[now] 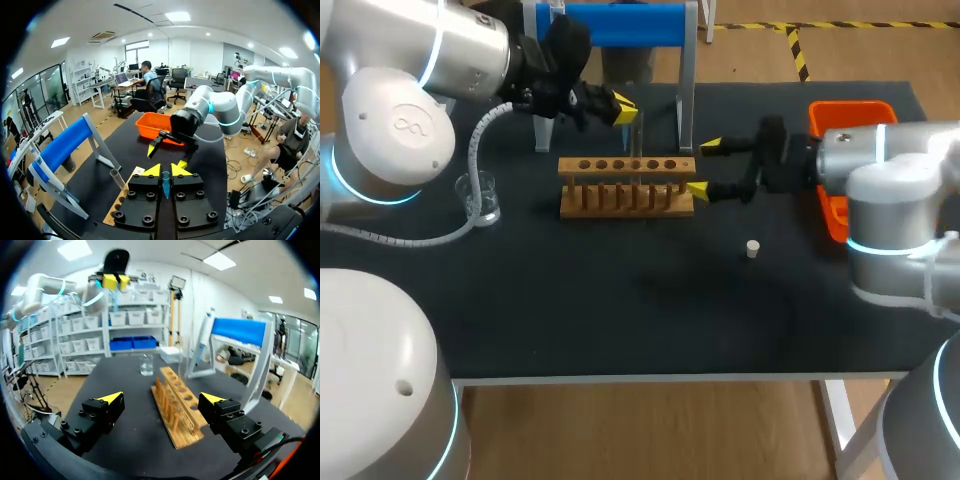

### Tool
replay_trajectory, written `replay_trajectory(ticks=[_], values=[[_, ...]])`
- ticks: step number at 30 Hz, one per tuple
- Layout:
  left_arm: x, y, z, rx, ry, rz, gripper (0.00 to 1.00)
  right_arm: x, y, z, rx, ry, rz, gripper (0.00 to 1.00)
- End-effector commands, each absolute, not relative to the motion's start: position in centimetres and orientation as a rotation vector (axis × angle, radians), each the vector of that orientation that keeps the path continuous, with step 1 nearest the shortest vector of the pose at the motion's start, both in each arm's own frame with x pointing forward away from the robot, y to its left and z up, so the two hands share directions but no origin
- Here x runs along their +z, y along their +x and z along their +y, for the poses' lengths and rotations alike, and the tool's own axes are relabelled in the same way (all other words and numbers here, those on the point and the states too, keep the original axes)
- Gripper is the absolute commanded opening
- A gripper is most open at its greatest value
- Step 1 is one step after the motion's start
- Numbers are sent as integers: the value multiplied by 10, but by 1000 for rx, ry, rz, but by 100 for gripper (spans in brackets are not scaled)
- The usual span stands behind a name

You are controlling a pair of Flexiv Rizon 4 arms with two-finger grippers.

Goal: Invert the test tube, pick up the pipette, mount the tip to pipette, aspirate from beaker and dispense into the tube, eject the tip, return the pipette, and cap with the stopper.

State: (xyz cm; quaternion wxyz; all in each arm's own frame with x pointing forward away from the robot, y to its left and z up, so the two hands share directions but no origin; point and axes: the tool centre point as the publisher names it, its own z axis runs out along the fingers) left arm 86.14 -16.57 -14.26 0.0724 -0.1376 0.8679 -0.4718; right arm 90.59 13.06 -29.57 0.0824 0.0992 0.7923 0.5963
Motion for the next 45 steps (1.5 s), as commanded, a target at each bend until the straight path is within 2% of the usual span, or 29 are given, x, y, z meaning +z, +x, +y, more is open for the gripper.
replay_trajectory(ticks=[1, 16, 45], values=[[-143, 861, -164, -1420, -411, 2608, 0, -271, 882, 92, 1926, 156, 2333, 100], [-143, 861, -164, -1420, -411, 2608, 0, -226, 845, 116, 2182, -49, 2296, 100], [-143, 861, -164, -1420, -411, 2608, 0, -193, 851, 194, 2260, -44, 2290, 100]])
